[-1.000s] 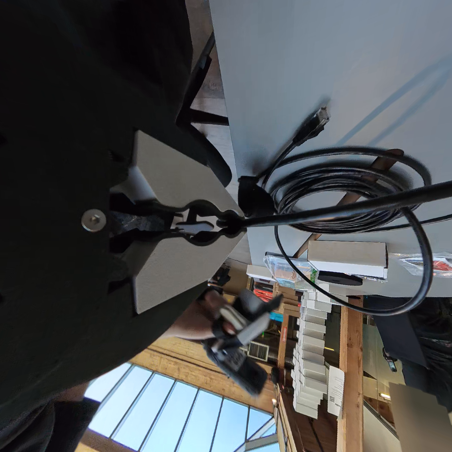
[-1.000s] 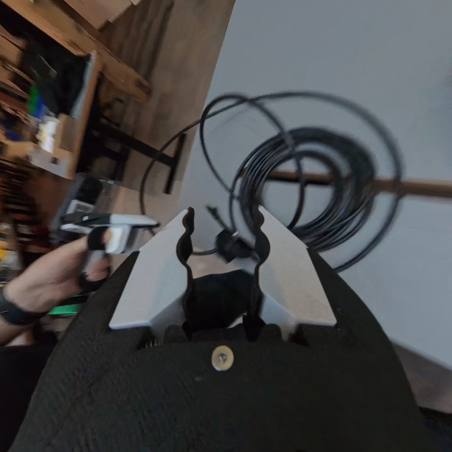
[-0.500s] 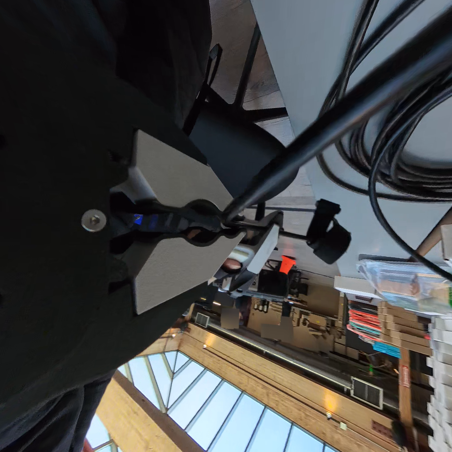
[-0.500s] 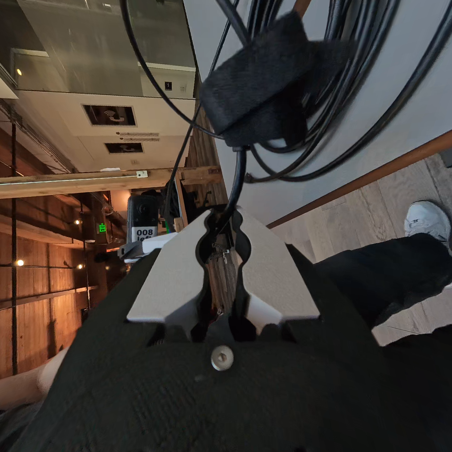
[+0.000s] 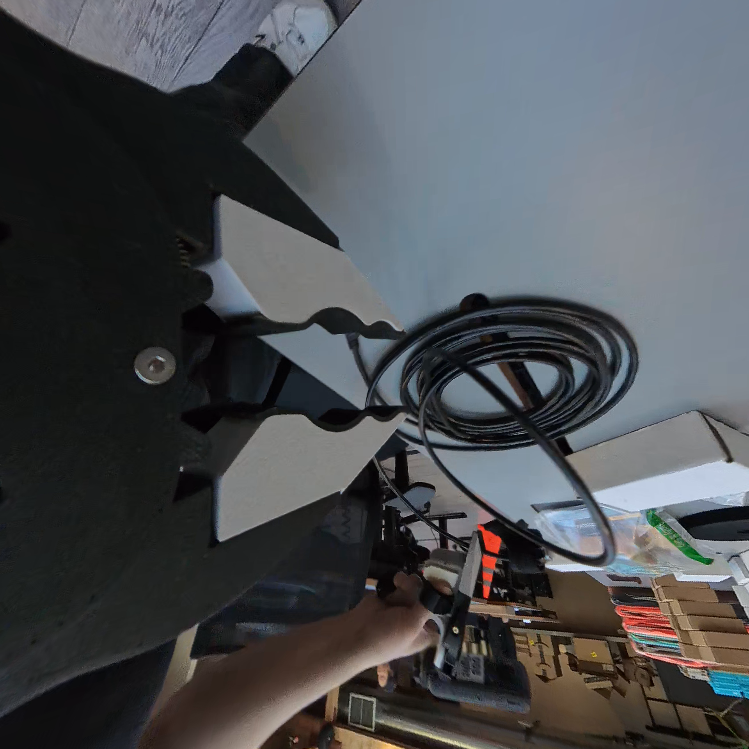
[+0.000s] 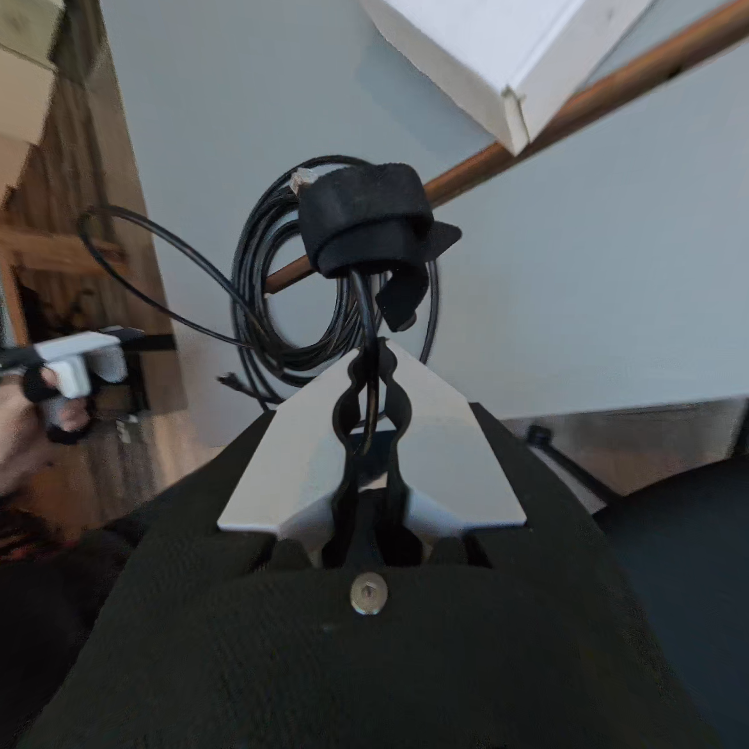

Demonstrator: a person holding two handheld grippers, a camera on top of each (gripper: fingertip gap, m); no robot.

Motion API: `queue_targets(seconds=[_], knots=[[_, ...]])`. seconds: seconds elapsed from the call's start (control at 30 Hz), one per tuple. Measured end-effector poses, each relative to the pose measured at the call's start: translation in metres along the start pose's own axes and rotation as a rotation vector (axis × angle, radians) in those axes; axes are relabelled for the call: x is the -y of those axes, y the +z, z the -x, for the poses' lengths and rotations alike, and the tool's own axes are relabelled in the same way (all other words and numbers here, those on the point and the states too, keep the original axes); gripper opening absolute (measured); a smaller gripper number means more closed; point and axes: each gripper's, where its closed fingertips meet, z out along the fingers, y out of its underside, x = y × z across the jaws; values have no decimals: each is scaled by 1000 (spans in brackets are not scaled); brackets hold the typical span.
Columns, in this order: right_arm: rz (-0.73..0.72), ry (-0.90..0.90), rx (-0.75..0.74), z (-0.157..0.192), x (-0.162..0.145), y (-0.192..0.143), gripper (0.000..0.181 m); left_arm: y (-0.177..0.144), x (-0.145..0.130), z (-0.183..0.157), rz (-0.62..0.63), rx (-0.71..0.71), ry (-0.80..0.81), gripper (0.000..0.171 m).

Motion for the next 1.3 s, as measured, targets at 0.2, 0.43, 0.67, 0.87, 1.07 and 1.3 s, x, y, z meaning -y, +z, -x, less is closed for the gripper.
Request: queue_targets(seconds=[0.2,0.43,0.67,0.87,1.07,1.3], knots=[[188,-661,-55,50,78,54,2,-6,84,11,-14,-48,196,28],[288,-849,87,123,93,106,2,8,159,-40,101,-256,671,40],[312,-882,132,138,81,123,2,71,153,-79,265,-242,1020,69],[306,-858,134,131,77,121,2,129,113,-58,487,-81,1255,33],[271,-769,100,104,81,121,2,116,112,-36,501,-56,1142,29],[180,-606,82,75,92,116,2,85,178,27,331,148,961,40]])
